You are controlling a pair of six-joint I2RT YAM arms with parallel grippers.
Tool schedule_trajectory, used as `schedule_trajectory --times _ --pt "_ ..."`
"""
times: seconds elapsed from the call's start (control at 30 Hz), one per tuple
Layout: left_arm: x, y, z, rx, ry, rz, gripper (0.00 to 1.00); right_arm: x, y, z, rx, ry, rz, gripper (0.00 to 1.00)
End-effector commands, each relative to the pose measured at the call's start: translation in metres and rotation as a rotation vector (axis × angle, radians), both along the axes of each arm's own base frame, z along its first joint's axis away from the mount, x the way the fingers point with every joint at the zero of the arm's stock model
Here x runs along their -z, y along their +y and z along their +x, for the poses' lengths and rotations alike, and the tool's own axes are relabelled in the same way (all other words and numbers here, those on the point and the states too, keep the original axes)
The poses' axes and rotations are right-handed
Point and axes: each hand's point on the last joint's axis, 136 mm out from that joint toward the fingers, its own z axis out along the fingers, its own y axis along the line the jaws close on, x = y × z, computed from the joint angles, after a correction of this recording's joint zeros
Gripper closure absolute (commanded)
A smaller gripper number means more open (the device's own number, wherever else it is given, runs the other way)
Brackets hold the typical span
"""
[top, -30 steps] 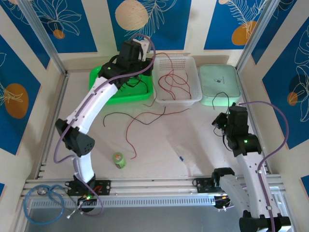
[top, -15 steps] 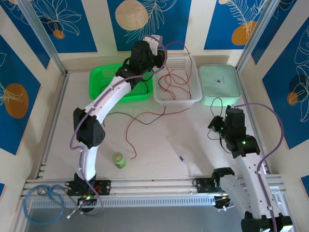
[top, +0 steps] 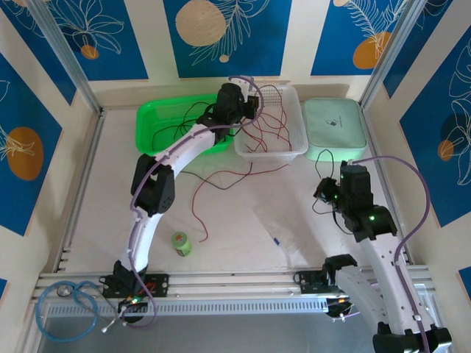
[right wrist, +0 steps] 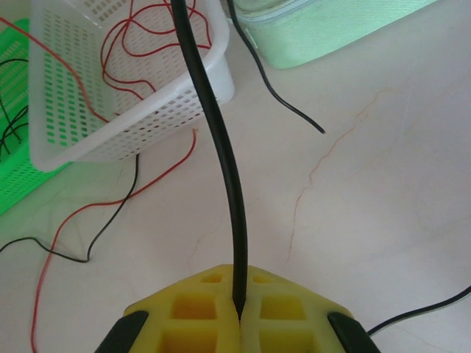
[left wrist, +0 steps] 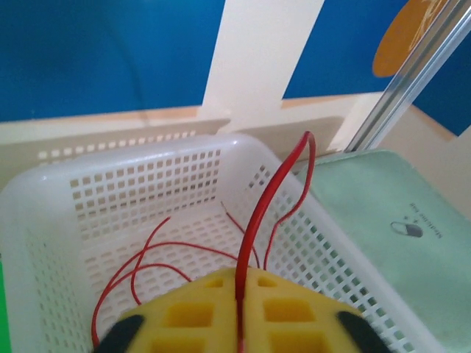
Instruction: Untangle the cables
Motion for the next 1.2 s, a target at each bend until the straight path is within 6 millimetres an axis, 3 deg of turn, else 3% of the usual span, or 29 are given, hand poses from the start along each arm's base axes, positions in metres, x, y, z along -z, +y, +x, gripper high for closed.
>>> schedule_trajectory --times 0.0,0.13,0.27,0.4,0.6,0.7,0.83,1.07,1.17 --pt "0.009 0.000 0.008 -0.017 0.006 -0.006 0.80 -0.035 0.012 -0.002 -0.065 -0.074 0.025 1.00" --pt "0.024 -0.006 0.005 0.020 0.047 0.001 0.57 -0.069 0.030 0.000 -0.161 -0.129 0.052 1.00" --pt "0.019 -0.006 0.002 0.034 0.051 0.011 0.41 -0.102 0.055 0.007 -0.278 -0.177 0.083 1.00" --pt "-0.002 -0.001 -0.006 0.044 0.023 0.025 0.29 -0.129 0.078 0.018 -0.379 -0.226 0.095 1.00" --pt "-0.058 0.022 -0.028 0.025 -0.061 0.068 0.15 -0.158 0.113 0.042 -0.505 -0.292 0.130 1.00" --pt "-0.085 0.047 -0.047 -0.025 -0.104 0.106 0.01 -0.167 0.129 0.060 -0.554 -0.313 0.151 1.00" --pt "-0.105 0.093 -0.076 -0.134 -0.118 0.189 0.00 -0.178 0.155 0.088 -0.630 -0.353 0.174 1.00" --pt "-0.107 0.185 -0.128 -0.398 -0.049 0.363 0.00 -0.189 0.209 0.134 -0.773 -0.414 0.173 1.00" --pt "-0.106 0.216 -0.150 -0.479 -0.034 0.414 0.00 -0.190 0.235 0.151 -0.839 -0.448 0.170 1.00"
